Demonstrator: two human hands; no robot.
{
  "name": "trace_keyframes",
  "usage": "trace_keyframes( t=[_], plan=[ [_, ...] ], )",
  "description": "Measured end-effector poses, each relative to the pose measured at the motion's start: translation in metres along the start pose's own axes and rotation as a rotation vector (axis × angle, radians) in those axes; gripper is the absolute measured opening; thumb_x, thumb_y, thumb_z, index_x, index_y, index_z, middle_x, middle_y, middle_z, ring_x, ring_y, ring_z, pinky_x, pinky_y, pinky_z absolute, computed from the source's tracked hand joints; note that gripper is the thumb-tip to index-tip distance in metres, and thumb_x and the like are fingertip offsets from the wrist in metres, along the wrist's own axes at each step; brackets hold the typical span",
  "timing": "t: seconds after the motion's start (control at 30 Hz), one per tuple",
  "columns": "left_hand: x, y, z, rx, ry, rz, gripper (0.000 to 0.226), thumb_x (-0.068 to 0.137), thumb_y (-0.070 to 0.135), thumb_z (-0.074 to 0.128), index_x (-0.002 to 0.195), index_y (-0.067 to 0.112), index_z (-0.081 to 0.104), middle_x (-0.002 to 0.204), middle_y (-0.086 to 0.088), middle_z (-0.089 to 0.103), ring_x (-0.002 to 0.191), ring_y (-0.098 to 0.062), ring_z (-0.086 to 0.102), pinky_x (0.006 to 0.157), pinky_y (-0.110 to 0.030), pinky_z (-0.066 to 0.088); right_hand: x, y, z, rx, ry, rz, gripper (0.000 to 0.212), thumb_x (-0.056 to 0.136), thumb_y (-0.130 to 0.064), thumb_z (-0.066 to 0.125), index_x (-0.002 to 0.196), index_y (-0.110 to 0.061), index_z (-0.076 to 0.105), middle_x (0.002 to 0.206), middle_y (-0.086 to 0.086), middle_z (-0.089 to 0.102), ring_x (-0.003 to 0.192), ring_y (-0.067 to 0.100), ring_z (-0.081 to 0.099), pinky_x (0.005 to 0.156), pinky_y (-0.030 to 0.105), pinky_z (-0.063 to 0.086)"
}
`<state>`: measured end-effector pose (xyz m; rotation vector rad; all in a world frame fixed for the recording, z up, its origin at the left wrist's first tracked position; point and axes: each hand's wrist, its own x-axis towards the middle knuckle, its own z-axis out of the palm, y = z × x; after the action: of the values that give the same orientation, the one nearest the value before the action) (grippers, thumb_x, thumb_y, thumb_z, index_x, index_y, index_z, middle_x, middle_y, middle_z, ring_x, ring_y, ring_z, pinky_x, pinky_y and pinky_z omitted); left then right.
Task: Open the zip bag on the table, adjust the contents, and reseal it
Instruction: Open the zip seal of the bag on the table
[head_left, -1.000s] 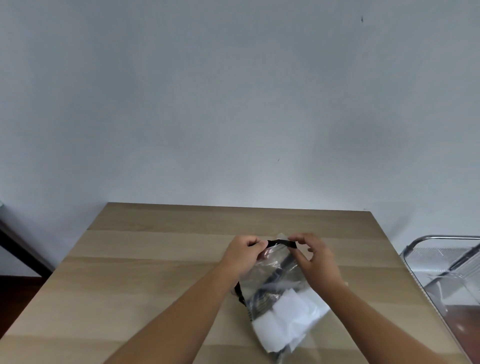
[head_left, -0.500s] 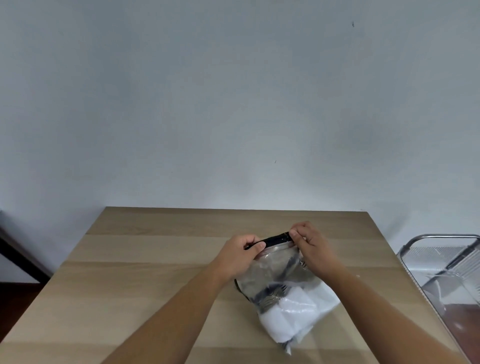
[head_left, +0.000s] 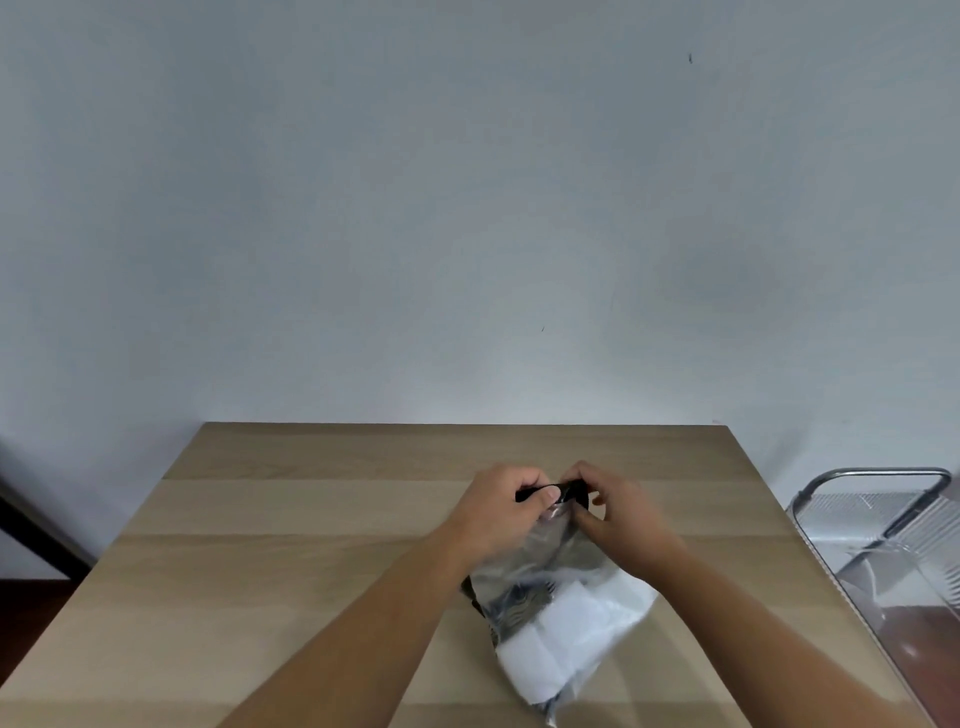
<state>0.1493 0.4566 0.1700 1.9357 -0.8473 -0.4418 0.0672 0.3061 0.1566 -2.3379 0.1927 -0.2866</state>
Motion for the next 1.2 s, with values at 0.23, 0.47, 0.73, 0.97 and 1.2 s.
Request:
trace_keyframes(
  t=[0.23, 0.47, 0.73, 0.97, 1.2],
  plan=[
    [0.003, 0.003, -0.016, -0.070, -0.053, 0.040, 0.031, 0.090, 0.018, 0.057, 0.061, 0.027, 0.060, 0.061, 0.007, 0.061, 0.059, -0.007, 0.049, 0.060, -0.021, 0.037, 0.007, 0.002, -0.022, 0.241, 0.025, 0.118, 0.027, 0.079, -0.001, 0.067, 0.072, -0.027, 0.072, 0.074, -0.005, 0.073, 0.074, 0.012, 0.065, 0.079, 0.042, 0.052],
    [0.004, -0.004, -0.026, -0.048, 0.004, 0.033, 0.030, 0.090, 0.016, 0.058, 0.062, 0.026, 0.059, 0.053, 0.015, 0.057, 0.051, 0.003, 0.043, 0.053, -0.014, 0.033, 0.011, -0.004, -0.040, 0.264, -0.035, 0.075, 0.029, 0.089, -0.013, 0.059, 0.064, -0.026, 0.066, 0.073, -0.003, 0.062, 0.071, 0.008, 0.056, 0.076, 0.031, 0.042],
    [0.003, 0.004, -0.019, -0.167, 0.035, -0.017, 0.023, 0.088, 0.023, 0.061, 0.065, 0.026, 0.061, 0.062, 0.011, 0.058, 0.058, -0.003, 0.048, 0.057, -0.018, 0.037, 0.013, -0.016, -0.032, 0.276, -0.011, 0.013, 0.033, 0.092, -0.015, 0.055, 0.061, -0.023, 0.061, 0.060, 0.001, 0.053, 0.054, 0.013, 0.043, 0.059, 0.031, 0.036],
    [0.006, 0.012, -0.001, -0.160, 0.158, 0.035, 0.018, 0.085, 0.020, 0.065, 0.068, 0.017, 0.061, 0.062, 0.006, 0.059, 0.052, 0.001, 0.046, 0.054, -0.016, 0.037, 0.008, -0.018, -0.020, 0.197, -0.017, -0.001, 0.012, 0.076, -0.019, 0.054, 0.075, -0.025, 0.064, 0.074, -0.006, 0.066, 0.074, 0.010, 0.060, 0.074, 0.037, 0.049],
    [0.003, 0.012, -0.013, -0.258, 0.107, 0.010, 0.028, 0.088, 0.016, 0.060, 0.062, 0.026, 0.059, 0.059, 0.012, 0.058, 0.054, 0.000, 0.050, 0.055, -0.014, 0.039, 0.002, 0.003, -0.022, 0.167, 0.032, 0.016, 0.014, 0.086, -0.021, 0.064, 0.077, -0.030, 0.070, 0.074, -0.009, 0.072, 0.075, 0.004, 0.065, 0.076, 0.029, 0.049]
  ],
)
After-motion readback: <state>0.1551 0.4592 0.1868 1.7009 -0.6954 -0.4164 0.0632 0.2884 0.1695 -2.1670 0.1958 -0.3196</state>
